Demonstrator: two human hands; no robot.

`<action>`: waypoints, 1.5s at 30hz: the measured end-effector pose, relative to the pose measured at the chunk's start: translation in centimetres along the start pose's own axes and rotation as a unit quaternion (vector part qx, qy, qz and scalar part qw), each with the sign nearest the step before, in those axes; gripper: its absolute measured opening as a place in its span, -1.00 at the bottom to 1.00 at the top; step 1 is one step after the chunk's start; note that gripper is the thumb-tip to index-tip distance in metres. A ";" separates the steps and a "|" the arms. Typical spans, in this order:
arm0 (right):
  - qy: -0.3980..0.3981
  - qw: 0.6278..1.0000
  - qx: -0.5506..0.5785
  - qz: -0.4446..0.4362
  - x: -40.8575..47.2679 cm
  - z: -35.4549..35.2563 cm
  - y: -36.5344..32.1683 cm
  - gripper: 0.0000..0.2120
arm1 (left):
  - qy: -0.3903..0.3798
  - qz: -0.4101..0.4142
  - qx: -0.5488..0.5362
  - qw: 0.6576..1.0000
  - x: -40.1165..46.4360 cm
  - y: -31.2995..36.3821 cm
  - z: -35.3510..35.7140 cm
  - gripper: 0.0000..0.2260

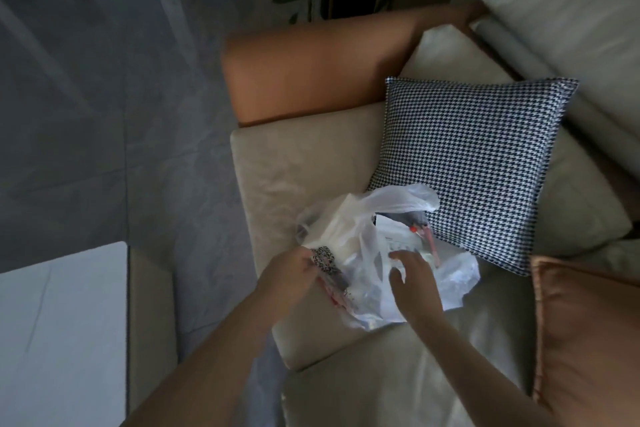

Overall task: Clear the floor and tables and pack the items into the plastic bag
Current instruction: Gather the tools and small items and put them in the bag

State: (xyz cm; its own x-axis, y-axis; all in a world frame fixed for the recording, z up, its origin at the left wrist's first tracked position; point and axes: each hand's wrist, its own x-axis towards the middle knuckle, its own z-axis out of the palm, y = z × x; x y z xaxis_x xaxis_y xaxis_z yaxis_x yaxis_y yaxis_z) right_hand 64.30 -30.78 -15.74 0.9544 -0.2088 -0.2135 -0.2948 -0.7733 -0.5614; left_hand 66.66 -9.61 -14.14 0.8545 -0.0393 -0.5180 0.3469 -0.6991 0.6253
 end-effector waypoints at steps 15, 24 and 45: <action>0.028 0.975 -0.043 0.217 4.0 -3.8 8.3 -0.56 | 0.054 0.303 0.370 0.877 6.4 15.5 9.3 -0.61; 0.081 0.977 0.010 0.195 3.6 -4.0 6.8 -0.57 | 0.095 0.295 0.376 0.873 5.9 17.2 7.6 -0.80; 0.203 0.919 0.222 0.257 1.0 -2.8 -1.9 -0.50 | 0.198 0.235 0.251 0.918 4.4 13.2 -3.6 -0.77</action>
State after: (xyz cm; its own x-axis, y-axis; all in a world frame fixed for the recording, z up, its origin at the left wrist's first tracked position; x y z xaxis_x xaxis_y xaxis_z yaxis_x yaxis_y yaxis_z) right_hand 65.99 -31.18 -12.65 0.5970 -0.7532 -0.2763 -0.6159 -0.2095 -0.7595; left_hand 76.42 -16.45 -6.10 0.9722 -0.2276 0.0557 -0.2332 -0.9159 0.3266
